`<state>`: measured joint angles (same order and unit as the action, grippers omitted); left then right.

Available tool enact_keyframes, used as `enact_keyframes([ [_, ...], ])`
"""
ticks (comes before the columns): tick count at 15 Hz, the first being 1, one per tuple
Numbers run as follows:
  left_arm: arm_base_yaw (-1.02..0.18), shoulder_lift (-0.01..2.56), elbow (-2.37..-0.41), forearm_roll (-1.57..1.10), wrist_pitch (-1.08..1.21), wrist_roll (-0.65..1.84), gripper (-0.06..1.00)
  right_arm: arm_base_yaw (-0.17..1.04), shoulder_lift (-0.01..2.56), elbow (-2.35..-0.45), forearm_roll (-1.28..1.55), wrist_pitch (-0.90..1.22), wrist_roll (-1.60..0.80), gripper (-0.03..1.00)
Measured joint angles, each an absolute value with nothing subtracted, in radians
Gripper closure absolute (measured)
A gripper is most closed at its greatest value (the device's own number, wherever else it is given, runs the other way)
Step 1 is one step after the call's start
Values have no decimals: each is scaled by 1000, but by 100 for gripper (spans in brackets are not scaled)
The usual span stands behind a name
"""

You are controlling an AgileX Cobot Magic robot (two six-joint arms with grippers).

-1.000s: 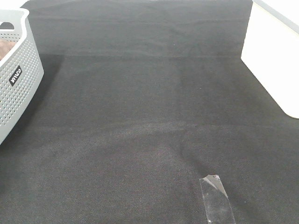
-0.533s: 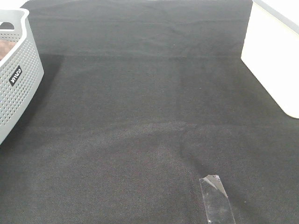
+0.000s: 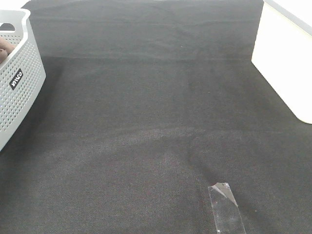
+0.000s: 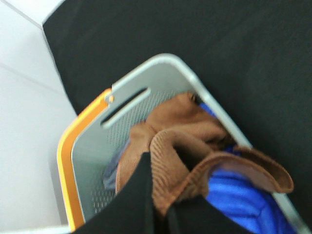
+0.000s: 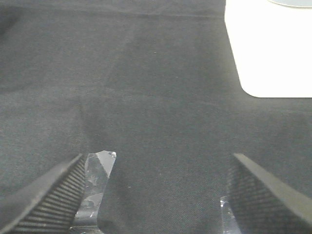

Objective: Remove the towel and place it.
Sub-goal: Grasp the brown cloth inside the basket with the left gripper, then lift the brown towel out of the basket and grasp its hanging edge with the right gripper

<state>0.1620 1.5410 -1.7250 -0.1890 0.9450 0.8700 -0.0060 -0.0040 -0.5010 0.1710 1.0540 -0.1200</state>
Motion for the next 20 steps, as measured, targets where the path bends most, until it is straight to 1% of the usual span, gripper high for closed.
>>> enact_keyframes([
  [2, 84, 1535, -1796, -194, 946, 861, 94, -6, 38, -505, 190, 1046, -159, 24],
  [5, -44, 1533, -1941, -196, 972, 852, 94, -6, 155, -520, 349, 924, -371, 24],
  [8, -172, 1528, -2019, -198, 1028, 860, 94, -6, 331, -523, 666, 792, -726, 24],
  [11, -270, 1528, -2027, -194, 1065, 880, 94, -6, 557, -523, 1027, 778, -1178, 24],
  [13, -350, 1528, -2027, -194, 1073, 937, 94, -6, 724, -523, 1233, 808, -1460, 24],
  [15, -421, 1528, -2027, -194, 1073, 1017, 94, -6, 896, -523, 1411, 887, -1694, 24],
  [18, -498, 1534, -2027, -192, 1052, 1125, 94, -6, 1137, -524, 1603, 993, -1965, 24],
  [20, -542, 1539, -2027, -191, 1026, 1162, 94, -6, 1295, -551, 1689, 1084, -2100, 24],
])
